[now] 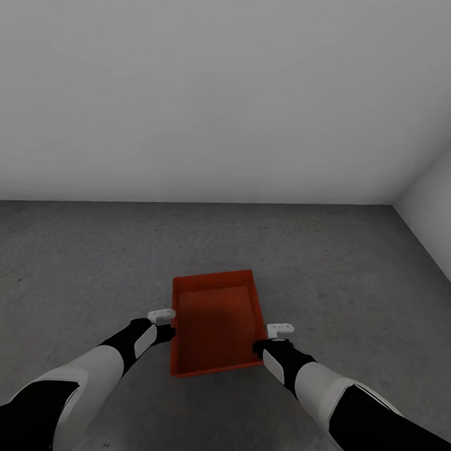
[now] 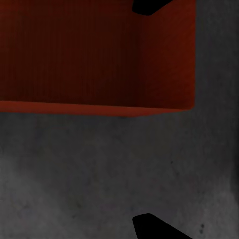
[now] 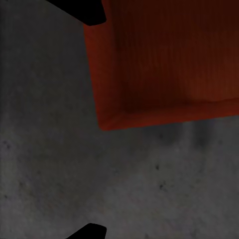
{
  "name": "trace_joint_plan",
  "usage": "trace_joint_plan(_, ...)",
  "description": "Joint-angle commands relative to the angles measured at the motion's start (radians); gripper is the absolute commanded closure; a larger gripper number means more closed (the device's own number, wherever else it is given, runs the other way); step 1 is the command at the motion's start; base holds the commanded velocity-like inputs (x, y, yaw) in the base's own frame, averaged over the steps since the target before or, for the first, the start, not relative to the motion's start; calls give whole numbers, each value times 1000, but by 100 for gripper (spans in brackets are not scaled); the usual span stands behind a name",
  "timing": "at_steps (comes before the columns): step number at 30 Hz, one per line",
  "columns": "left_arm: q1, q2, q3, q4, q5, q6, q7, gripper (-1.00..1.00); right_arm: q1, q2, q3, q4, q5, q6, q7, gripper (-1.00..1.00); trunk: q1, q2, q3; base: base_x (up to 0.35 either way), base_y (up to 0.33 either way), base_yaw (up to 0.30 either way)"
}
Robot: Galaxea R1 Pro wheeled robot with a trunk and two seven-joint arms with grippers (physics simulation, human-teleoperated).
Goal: Move the two storage containers from the living room to the garage. In the garage, place one container on the floor and stack the other container on top of it (either order is fine).
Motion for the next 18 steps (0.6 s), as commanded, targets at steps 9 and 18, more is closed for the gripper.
trace_joint_plan(9, 0, 0, 2, -3, 9, 9, 6, -100, 0, -1, 8, -2, -6, 7, -6, -100, 0, 0, -1, 0, 0, 0)
trace_joint_plan(18, 0, -1, 2, -3, 9, 12, 7, -100, 0, -1, 8, -2, -6, 7, -6, -100, -31, 56, 24, 0, 0, 0)
